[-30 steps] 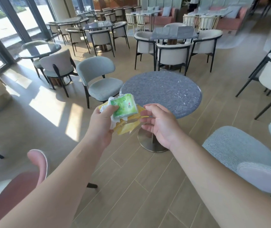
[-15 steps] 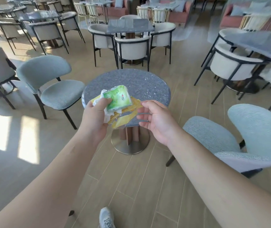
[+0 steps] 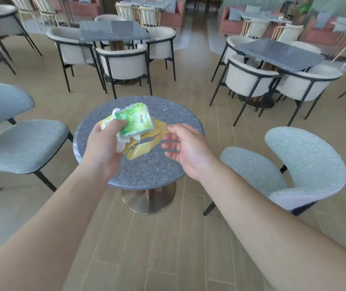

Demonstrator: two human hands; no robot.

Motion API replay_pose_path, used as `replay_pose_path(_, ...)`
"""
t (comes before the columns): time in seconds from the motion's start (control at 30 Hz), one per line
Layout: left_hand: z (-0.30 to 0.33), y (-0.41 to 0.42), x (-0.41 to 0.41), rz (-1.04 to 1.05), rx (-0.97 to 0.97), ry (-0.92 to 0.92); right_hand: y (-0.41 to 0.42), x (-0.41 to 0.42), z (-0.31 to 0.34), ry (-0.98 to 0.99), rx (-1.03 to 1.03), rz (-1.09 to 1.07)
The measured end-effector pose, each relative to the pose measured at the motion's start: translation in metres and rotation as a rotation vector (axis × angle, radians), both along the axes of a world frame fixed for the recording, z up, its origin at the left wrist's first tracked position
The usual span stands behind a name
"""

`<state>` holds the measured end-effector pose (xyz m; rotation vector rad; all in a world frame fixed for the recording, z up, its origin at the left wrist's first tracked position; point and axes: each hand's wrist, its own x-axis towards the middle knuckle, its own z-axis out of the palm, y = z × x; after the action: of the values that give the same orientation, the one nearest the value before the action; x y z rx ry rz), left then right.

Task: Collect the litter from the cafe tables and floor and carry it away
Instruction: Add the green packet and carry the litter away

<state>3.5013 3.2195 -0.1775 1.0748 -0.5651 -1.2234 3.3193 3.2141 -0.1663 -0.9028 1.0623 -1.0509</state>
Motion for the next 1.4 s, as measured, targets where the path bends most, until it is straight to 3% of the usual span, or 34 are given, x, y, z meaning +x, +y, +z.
replay_pose_path(0.43,-0.01,-0.042,0.13,0.106,0.063,0.007,-0.076,0.138,-0.016,-0.038,0.027,0.126)
replay_pose_path(0.87,-0.005,-0.149,0.31,0.47,0.229,-0.06,-0.238,0.341,-0.029,-0.162,0.121,0.396)
replay_pose_path(1.2,0.022,-0.222,0.401,0.549,0.147,-0.072,-0.323,0.435,-0.003,-0.21,0.088,0.522)
replay_pose_path(1.4,0.011,-0.258,0.445,0.524,0.126,-0.082,-0.364,0.473,-0.013,-0.208,0.097,0.486)
